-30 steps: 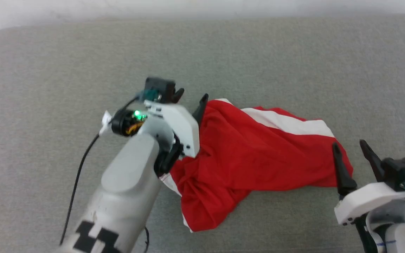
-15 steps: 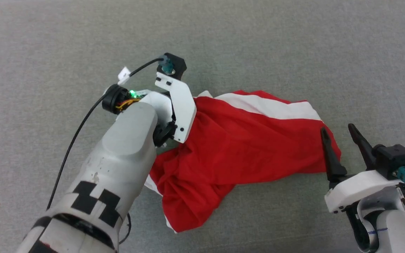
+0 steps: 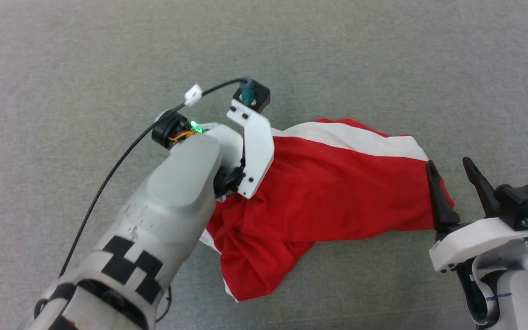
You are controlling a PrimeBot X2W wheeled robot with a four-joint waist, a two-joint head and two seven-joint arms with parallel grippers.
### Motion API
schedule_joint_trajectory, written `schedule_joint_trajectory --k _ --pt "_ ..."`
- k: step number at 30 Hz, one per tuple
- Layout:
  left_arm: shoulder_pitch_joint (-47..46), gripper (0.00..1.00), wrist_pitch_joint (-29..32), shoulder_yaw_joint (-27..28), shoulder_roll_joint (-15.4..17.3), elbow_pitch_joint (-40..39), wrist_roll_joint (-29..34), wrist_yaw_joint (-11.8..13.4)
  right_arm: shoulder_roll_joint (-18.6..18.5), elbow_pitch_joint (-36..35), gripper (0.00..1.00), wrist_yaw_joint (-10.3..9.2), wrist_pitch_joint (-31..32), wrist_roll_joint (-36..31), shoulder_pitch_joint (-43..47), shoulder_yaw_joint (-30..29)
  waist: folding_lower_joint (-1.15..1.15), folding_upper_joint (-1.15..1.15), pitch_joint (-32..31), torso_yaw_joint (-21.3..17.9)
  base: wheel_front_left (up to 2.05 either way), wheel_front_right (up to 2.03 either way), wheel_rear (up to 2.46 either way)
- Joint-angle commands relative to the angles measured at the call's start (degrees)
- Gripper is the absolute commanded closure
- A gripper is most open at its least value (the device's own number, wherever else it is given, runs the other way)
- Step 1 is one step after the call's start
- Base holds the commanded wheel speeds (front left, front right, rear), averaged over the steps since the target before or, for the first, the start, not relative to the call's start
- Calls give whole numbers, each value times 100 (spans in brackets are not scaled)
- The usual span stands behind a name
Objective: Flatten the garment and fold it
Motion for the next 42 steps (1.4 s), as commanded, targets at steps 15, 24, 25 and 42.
schedule_joint_trajectory --k 15,24,25,42 --pt "1551 100 -2277 598 566 -937 -346 796 15 228 0 -11 422 -329 -459 -338 0 0 -119 470 0 0 0" --pt "1803 100 -2086 542 630 -1466 -428 877 15 1405 0 -11 1858 -792 -1467 -623 0 0 -3 602 0 0 0" --pt "1810 100 -2056 531 631 -1511 -433 883 15 1527 0 -11 2039 -842 -1556 -583 0 0 12 613 0 0 0" --pt "1469 100 -1961 411 1104 -2230 -348 552 -260 1626 100 -11 3067 -1139 -2317 195 0 0 70 465 0 0 0"
